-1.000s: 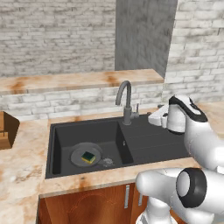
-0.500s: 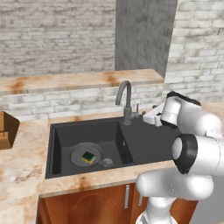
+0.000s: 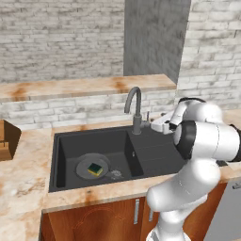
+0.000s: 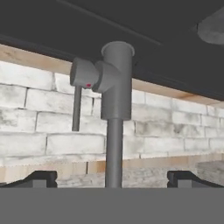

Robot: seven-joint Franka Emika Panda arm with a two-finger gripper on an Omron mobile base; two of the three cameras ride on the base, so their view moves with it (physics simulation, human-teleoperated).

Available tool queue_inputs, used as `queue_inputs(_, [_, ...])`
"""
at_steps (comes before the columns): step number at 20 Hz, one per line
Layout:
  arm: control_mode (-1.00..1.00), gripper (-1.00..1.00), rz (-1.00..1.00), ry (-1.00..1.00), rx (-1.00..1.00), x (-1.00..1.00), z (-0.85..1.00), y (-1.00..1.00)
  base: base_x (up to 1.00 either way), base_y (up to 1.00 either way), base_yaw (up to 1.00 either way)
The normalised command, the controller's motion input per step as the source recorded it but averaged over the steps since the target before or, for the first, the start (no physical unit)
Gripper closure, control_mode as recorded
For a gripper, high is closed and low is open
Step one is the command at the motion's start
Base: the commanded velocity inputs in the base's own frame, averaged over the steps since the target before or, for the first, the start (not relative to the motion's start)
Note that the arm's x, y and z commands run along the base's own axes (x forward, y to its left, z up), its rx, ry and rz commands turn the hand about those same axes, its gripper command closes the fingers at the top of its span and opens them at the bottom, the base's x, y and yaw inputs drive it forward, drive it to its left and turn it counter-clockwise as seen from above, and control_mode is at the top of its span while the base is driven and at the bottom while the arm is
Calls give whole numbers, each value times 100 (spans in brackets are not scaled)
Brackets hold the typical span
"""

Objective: Pick the pan and sponge and place them into the sink. Then turn on the water.

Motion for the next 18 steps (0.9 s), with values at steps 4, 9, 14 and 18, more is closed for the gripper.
queue_inputs(4, [-100,-100,0,0,1,44,-18,0,0,0,0])
queue_inputs(9, [-100,-100,0,0,0,41,-17,0,0,0,0])
queue_inputs(14, [-100,-100,0,0,0,41,-7,0,0,0,0])
queue_inputs(18, [-100,-100,-1,0,0,47,-13,0,0,0,0])
